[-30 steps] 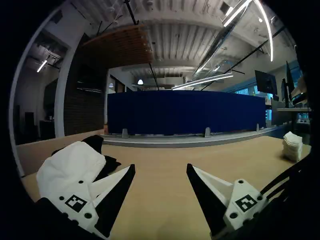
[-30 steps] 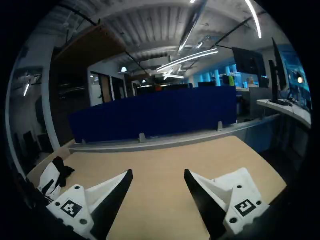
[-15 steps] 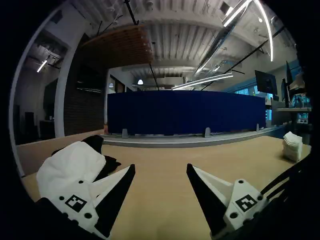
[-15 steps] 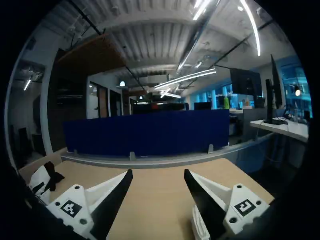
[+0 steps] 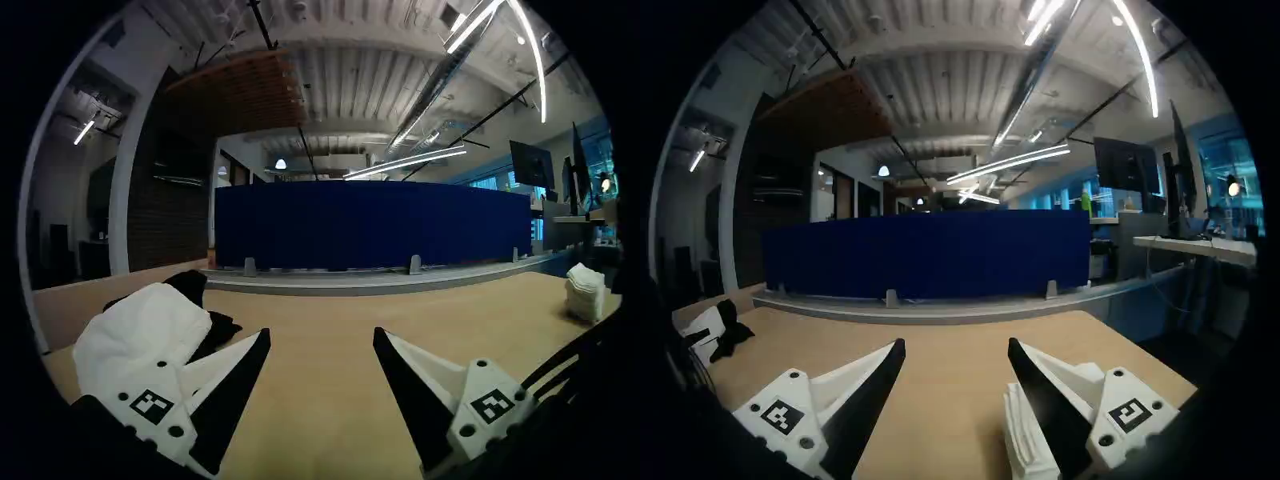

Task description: Fold towel

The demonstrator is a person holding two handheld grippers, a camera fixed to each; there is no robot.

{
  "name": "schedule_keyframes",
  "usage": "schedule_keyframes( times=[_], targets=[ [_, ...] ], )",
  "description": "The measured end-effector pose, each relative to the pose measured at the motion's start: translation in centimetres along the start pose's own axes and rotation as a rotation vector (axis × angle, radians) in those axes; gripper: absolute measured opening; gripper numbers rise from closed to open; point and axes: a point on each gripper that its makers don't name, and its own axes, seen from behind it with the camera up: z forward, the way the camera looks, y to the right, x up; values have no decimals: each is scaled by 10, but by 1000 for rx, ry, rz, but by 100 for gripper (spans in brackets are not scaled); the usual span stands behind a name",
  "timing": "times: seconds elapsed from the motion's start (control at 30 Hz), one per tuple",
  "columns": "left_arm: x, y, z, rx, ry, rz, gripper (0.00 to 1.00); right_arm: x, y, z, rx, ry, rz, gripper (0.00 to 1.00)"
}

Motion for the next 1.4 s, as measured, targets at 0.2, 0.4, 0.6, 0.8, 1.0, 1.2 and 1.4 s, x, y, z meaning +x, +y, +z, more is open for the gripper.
schedule_keyframes(
  times=[0.2,0.4,0.6,0.8,1.0,1.2,1.4],
  targets=[
    [0,0,0,0,0,-1,95,-26,5,3,13,31,-10,99],
    [1,0,0,0,0,0,95,-57,8,11,11,21,-28,100],
    [1,0,-1,0,0,0,95,-75,9,13,8,17,-14,99],
    [0,0,-1,0,0,0,95,-75,6,14,15,35,25,99],
    [0,0,-1,0,0,0,95,-77,5,16,14,39,57,99],
    [0,0,0,0,0,0,95,-85,6,16,-5,35,47,99],
    [0,0,0,0,0,0,95,-91,2,16,0,30,28,99]
  ],
)
